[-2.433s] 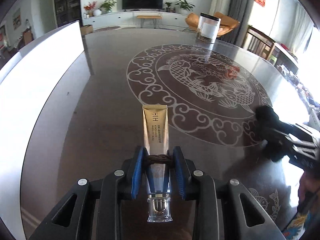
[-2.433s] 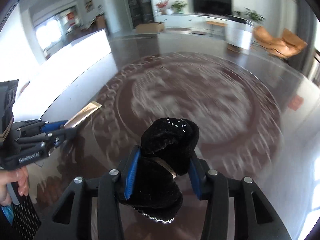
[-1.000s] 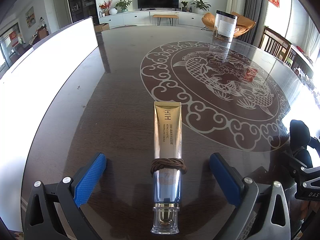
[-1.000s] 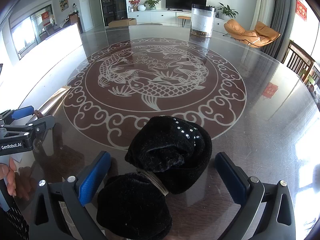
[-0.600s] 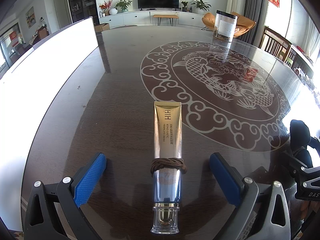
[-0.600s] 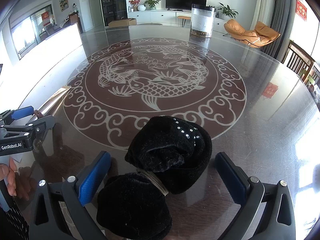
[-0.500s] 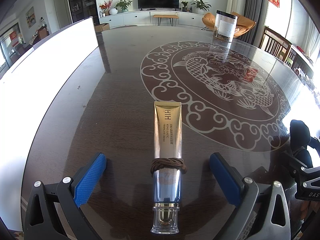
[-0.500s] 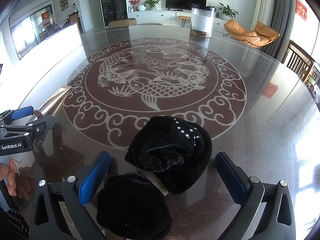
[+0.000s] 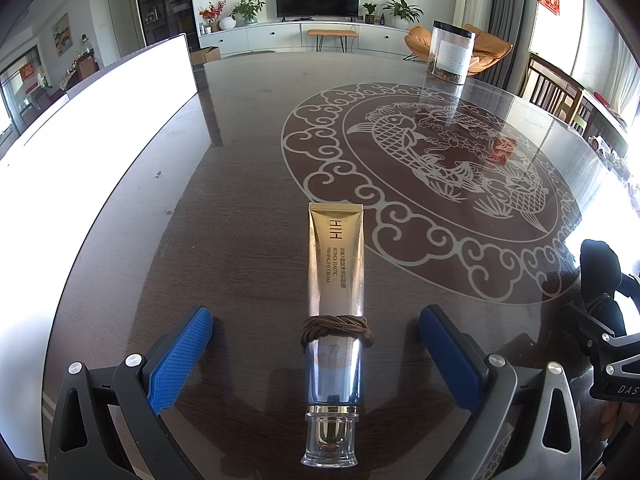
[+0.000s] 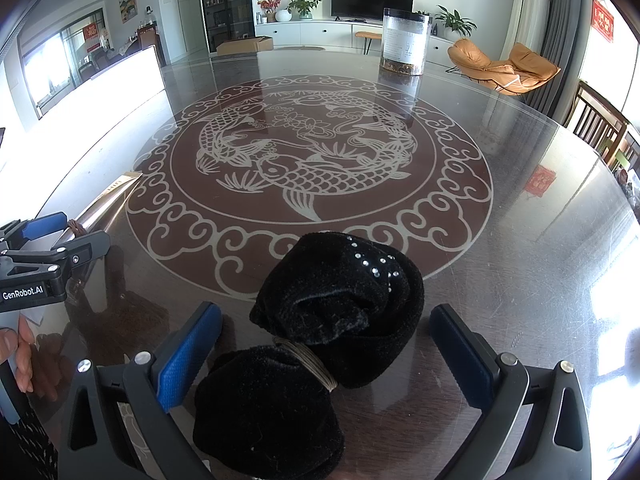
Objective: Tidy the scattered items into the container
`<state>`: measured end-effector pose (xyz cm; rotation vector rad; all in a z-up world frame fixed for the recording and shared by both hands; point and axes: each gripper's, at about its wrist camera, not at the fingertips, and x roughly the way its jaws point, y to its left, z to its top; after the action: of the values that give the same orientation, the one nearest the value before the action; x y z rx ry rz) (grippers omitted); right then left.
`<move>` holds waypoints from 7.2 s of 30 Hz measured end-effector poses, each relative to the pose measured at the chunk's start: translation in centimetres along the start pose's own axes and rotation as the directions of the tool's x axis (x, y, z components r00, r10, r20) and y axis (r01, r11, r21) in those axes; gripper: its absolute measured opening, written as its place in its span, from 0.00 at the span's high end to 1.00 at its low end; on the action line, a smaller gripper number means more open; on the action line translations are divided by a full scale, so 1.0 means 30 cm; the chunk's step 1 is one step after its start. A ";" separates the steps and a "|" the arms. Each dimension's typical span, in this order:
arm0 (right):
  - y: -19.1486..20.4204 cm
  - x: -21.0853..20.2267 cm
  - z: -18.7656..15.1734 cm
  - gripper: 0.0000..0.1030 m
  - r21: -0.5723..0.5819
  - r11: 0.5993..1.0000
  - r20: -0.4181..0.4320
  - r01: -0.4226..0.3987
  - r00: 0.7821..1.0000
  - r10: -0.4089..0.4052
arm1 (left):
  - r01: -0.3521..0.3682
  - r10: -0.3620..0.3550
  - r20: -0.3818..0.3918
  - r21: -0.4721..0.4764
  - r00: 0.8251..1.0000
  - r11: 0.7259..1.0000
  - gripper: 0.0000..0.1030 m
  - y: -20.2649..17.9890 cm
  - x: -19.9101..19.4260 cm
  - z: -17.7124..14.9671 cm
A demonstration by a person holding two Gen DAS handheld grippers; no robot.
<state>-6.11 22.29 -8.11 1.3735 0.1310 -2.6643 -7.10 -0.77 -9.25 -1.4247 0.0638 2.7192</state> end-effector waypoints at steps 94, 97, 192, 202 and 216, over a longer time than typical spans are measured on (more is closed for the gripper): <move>0.675 -0.385 0.503 0.63 -0.382 0.770 0.003 -0.511 0.833 0.553 | -0.007 0.057 0.204 -0.237 0.977 0.971 0.72 0.808 -0.716 0.187; 0.861 -0.411 0.648 0.63 -0.439 0.714 0.005 -0.545 0.794 0.608 | -0.070 0.124 0.184 -0.274 0.975 0.959 0.72 0.920 -0.694 0.223; 1.344 0.030 0.823 0.00 -0.614 0.623 -0.205 -0.485 0.860 0.468 | -0.461 0.541 -0.060 -0.609 0.839 0.646 0.00 0.879 -0.645 0.212; 1.374 0.026 0.825 0.00 -0.651 0.614 -0.216 -0.446 0.884 0.414 | -0.468 0.531 -0.110 -0.642 0.840 0.607 0.00 0.951 -0.632 0.192; 1.440 -0.102 0.886 0.00 -0.729 0.554 -0.197 -0.403 0.898 0.394 | -0.520 0.543 -0.175 -0.621 0.822 0.587 0.00 1.045 -0.627 0.172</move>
<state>-18.58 -23.82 9.23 0.9580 0.7489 -1.8390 -3.23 -32.47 9.27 -1.7326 -0.6318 3.4875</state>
